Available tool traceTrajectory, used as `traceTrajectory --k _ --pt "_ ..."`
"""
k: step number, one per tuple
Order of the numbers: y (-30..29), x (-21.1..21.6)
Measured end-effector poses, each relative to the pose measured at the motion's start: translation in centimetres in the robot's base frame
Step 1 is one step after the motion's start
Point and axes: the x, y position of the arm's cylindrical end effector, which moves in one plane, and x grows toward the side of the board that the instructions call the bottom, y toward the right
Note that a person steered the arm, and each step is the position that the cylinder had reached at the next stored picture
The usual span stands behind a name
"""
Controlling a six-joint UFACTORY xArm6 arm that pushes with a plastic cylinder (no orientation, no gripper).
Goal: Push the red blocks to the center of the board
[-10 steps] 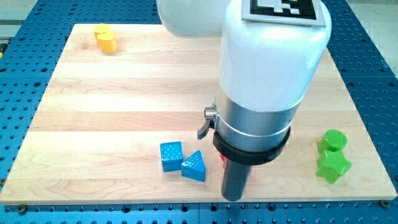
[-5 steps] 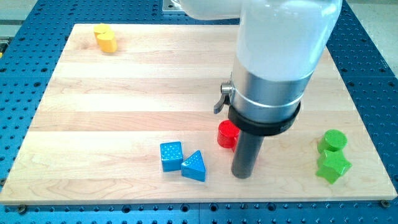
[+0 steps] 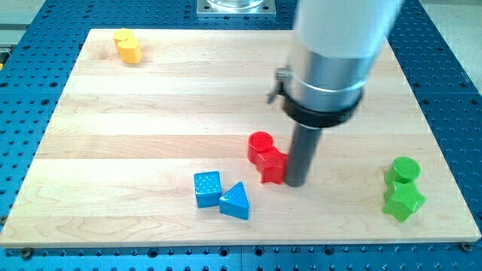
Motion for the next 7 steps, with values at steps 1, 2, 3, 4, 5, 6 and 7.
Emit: traceTrajectory --k 1,2,3,4,5,6,7 --pt "1.2 0.9" --pt "0.5 3.1" --pt "-2.3 0.8" --pt "-2.3 -4.5" --pt "-2.3 -8.0" --pt "-3.0 -10.7" --pt "-4.0 -11.2"
